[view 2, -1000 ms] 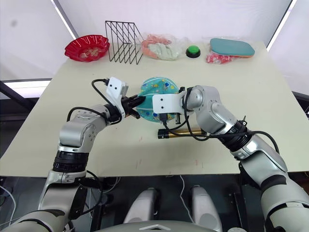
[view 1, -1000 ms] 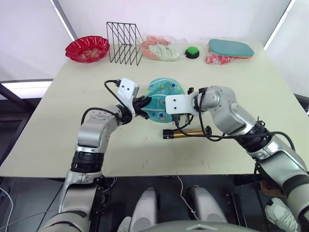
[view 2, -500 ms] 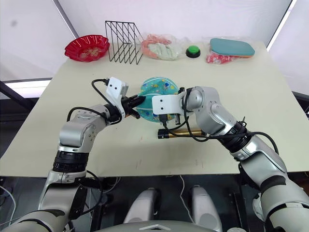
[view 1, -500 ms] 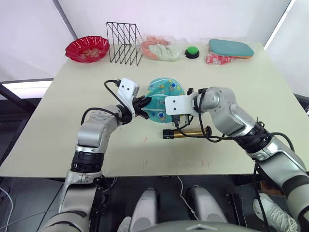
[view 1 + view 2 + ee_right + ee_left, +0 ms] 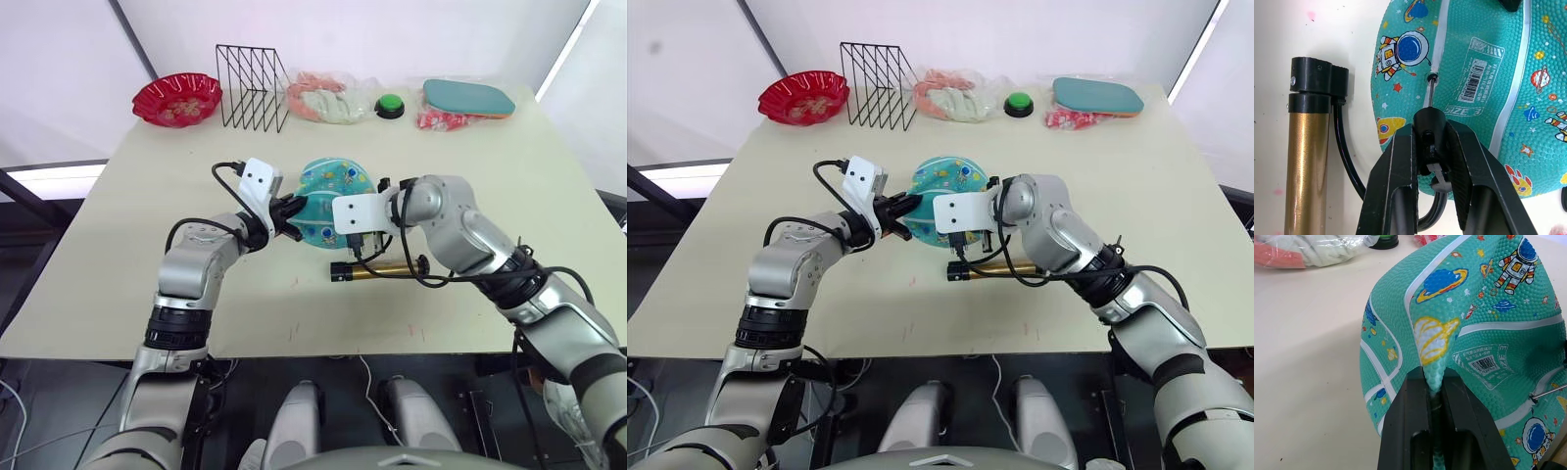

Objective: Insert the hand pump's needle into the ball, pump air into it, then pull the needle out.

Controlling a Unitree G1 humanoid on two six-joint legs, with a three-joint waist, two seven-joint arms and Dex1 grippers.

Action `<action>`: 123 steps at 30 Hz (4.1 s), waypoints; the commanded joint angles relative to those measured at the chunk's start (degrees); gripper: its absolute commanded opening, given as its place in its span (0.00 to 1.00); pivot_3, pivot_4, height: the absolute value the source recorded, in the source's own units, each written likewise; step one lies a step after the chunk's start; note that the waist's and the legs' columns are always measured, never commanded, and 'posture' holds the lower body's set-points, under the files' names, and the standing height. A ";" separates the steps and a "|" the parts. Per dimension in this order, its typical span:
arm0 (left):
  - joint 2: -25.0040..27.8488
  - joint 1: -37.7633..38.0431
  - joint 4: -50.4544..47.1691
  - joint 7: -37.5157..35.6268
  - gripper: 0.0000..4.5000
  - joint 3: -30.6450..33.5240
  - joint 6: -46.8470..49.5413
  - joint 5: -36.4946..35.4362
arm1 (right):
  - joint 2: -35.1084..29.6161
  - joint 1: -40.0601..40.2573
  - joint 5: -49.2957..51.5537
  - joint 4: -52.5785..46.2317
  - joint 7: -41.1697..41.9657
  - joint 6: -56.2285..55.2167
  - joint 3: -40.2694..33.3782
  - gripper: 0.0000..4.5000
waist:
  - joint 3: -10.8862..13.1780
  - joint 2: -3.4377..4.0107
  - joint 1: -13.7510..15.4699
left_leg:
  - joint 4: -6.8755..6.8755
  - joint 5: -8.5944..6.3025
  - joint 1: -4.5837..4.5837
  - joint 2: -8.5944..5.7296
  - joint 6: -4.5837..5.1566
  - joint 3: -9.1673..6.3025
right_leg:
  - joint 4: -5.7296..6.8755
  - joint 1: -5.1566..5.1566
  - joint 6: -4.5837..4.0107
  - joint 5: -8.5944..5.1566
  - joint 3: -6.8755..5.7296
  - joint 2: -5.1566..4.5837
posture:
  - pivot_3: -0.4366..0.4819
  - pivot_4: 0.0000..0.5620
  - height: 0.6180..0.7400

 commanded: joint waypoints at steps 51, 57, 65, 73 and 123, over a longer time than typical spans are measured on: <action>-5.22 2.65 -3.57 -0.74 0.00 0.19 1.40 1.75 | 26.50 -11.11 -8.37 41.64 -2.42 -18.43 5.97 0.07 | -0.93 -0.47 -2.79 | -0.92 -0.02 2.06 0.28 -0.01 0.17 | 0.03 1.34 -0.21 -0.46 0.20 0.29 | 0.48 0.27 1.00; -5.34 2.69 -3.73 -0.83 0.00 0.42 1.79 1.92 | 29.83 -9.95 -10.52 48.08 -6.90 -19.88 5.05 0.07 | -1.42 -0.67 -3.27 | -1.26 -0.04 2.98 0.37 -0.03 0.12 | 0.01 2.02 -0.51 -0.67 0.21 0.41 | 0.48 0.27 1.00; -5.64 2.60 -3.17 -1.34 0.00 0.70 1.79 2.52 | 31.58 -10.33 -9.46 52.15 -11.20 -19.73 0.50 0.07 | -1.61 -0.79 -3.36 | -1.80 -0.04 3.79 0.44 -0.05 -0.03 | -0.06 2.54 -0.84 -0.87 0.43 0.70 | 0.48 0.27 1.00; -4.93 2.68 -1.87 -2.03 0.00 1.54 1.25 3.03 | 29.30 -8.70 -5.73 47.26 -9.63 -16.47 -6.90 0.07 | -1.58 -0.75 -3.35 | -2.02 -0.04 3.82 0.44 -0.05 -0.37 | -0.15 2.49 -0.86 -0.87 0.40 0.87 | 0.48 0.27 1.00; -3.39 4.11 -2.23 -3.10 0.00 0.45 -0.78 2.42 | 10.74 -14.87 18.00 33.92 8.86 -8.74 -9.42 0.86 | -0.63 0.19 0.15 | -2.13 0.34 0.73 -0.52 -0.76 -1.53 | -0.80 0.42 -0.74 -0.63 -0.74 -0.11 | 0.48 0.27 1.00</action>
